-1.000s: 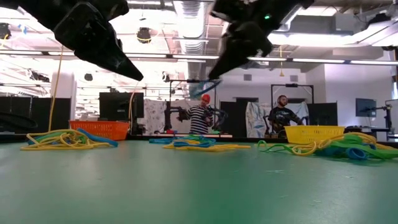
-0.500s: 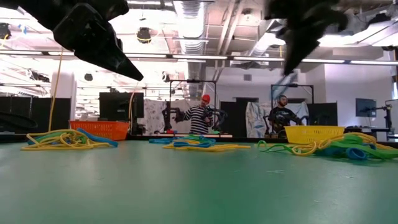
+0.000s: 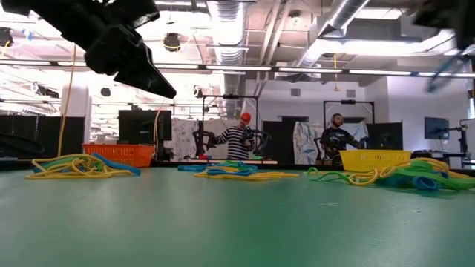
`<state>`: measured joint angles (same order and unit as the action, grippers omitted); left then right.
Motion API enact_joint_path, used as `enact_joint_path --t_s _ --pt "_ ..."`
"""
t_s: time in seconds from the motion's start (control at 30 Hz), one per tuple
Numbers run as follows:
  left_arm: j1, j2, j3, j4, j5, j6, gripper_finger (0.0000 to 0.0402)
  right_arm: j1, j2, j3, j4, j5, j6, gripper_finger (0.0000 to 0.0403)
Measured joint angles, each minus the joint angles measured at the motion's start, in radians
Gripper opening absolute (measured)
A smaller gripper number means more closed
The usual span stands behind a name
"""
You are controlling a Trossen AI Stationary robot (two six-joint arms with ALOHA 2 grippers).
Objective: Sort rubber bands into baskets
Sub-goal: Put the blue rubber band into the red bin
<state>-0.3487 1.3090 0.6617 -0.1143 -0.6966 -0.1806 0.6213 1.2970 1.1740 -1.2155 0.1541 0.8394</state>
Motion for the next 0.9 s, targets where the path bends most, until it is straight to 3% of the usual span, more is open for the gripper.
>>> enact_joint_path --t_s 0.43,0.7,0.9 --pt "0.082 0.002 0.0 0.067 0.065 0.046 0.0141 0.313 0.013 -0.16 0.007 -0.074 0.587 0.0014" --pt "0.082 0.002 0.0 0.072 0.071 0.04 0.0141 0.361 0.02 -0.261 0.101 -0.104 0.682 0.0018" --pt "0.082 0.002 0.0 0.074 0.072 0.039 0.0142 0.361 0.02 -0.293 0.1 -0.105 0.717 0.0052"
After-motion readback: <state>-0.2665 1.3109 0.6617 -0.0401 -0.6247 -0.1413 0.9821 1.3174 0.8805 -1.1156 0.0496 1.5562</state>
